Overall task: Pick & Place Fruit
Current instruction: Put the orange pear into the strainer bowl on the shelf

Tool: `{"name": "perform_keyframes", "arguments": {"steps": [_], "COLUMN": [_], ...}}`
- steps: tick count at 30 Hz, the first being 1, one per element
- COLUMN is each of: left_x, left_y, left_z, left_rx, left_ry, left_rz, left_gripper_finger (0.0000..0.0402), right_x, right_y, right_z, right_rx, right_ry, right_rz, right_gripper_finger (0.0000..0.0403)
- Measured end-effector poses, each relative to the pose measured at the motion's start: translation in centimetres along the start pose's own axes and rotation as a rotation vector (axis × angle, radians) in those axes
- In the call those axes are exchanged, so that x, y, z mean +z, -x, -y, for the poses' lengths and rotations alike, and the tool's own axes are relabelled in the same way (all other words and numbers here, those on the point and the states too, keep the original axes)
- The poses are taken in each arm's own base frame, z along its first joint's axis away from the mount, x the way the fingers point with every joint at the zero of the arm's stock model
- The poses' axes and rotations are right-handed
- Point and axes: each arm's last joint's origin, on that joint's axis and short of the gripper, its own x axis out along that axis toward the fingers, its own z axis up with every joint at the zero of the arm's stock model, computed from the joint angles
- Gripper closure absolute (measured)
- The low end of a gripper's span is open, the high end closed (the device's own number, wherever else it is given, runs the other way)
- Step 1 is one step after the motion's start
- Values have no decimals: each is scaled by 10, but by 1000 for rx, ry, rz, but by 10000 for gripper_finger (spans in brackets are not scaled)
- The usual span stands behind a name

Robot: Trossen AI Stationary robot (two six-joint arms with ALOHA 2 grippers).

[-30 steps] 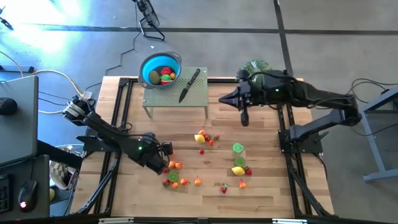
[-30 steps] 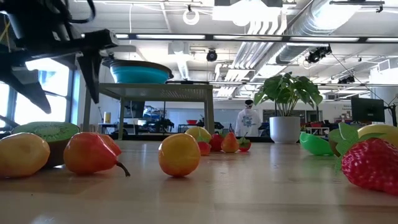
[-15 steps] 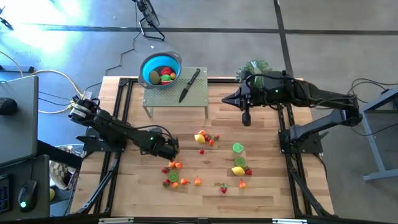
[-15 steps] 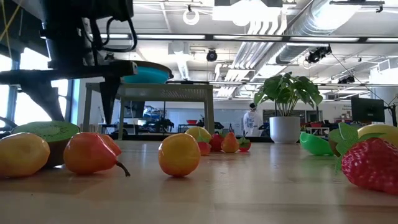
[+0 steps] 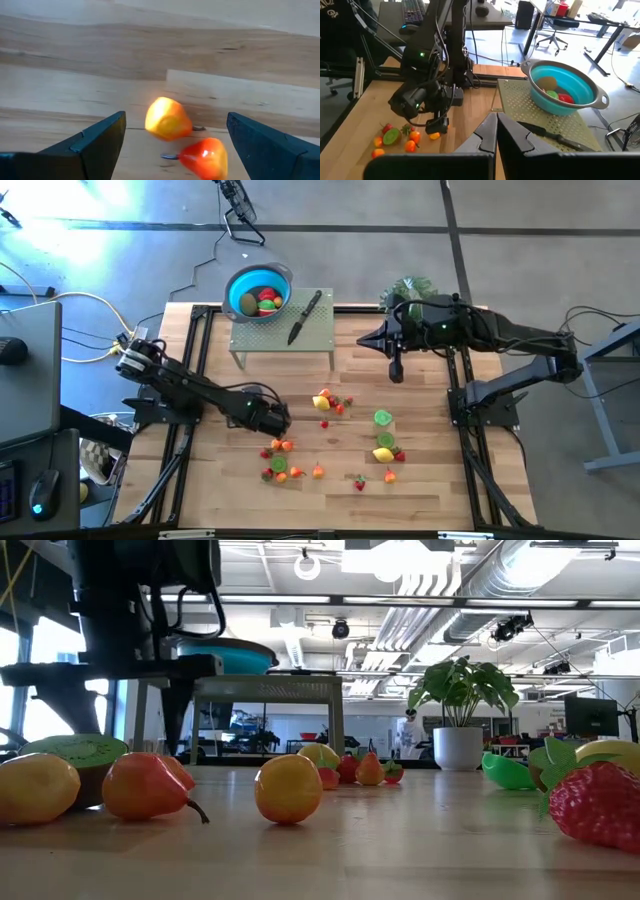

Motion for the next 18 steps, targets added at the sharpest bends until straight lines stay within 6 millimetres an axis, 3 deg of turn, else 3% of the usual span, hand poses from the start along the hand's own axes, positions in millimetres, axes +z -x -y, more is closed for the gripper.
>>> {"name": "perform_keyframes", "arguments": {"steps": [18], "left_x": [1], "left_y": [-1], "left_z": [-2], "left_rx": [23], "left_ry": [-7], "left_rz": [12], "left_gripper_finger": [62], "right_x": [0], "right_y": [0], "right_z": [0], "right_rx": [0], "right_ry": [1], "right_rz": [-1], "right_gripper_finger": [399]}}
